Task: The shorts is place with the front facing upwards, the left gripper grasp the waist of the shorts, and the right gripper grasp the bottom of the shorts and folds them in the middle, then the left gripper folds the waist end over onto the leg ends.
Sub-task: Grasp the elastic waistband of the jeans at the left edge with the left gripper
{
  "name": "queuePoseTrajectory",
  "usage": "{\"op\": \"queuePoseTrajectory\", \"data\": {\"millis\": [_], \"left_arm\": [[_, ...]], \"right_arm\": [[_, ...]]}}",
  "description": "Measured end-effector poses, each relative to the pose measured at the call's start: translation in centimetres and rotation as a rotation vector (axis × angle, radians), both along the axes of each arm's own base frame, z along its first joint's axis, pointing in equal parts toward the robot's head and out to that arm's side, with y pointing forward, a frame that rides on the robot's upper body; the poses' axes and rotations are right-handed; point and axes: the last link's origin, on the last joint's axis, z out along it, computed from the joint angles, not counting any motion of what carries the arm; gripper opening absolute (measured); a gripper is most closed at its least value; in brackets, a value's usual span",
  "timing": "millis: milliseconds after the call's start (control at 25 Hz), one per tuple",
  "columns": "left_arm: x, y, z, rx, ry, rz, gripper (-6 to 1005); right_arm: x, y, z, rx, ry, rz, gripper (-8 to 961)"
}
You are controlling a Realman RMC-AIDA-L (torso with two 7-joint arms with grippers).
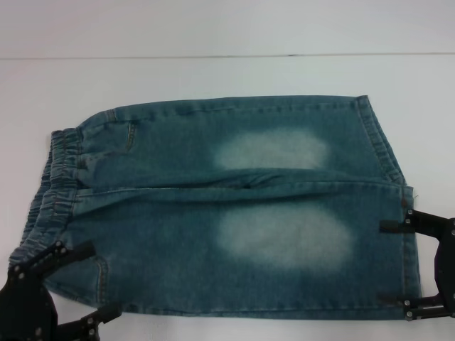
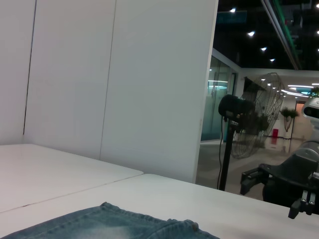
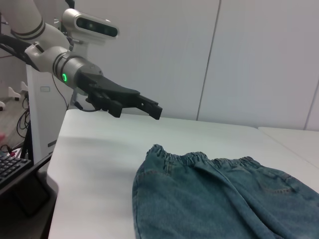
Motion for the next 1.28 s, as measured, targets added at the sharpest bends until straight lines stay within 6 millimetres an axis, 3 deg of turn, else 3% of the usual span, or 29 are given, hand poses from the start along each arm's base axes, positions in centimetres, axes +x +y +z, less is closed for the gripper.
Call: {"op": "queuePoseTrajectory", "data": {"millis": [680,1000,1280], "left_arm": [[-0.1,0.1,0.3,0.005,-0.010,0.026,928],[-2.0,0.4,3.4,0.014,0.062,0.205,925],[-4.3,0.9,4.2,0.003,0.188,0.377,923]], "right_arm": [[0.3,-0.3,0.1,0.009,0.001,-0.012,945],[0.4,-0.2,0.4,0.029,-0.006,-0.018,944],[0.6,-0.2,0.5,0.040,-0.008,-0.021,944]]}}
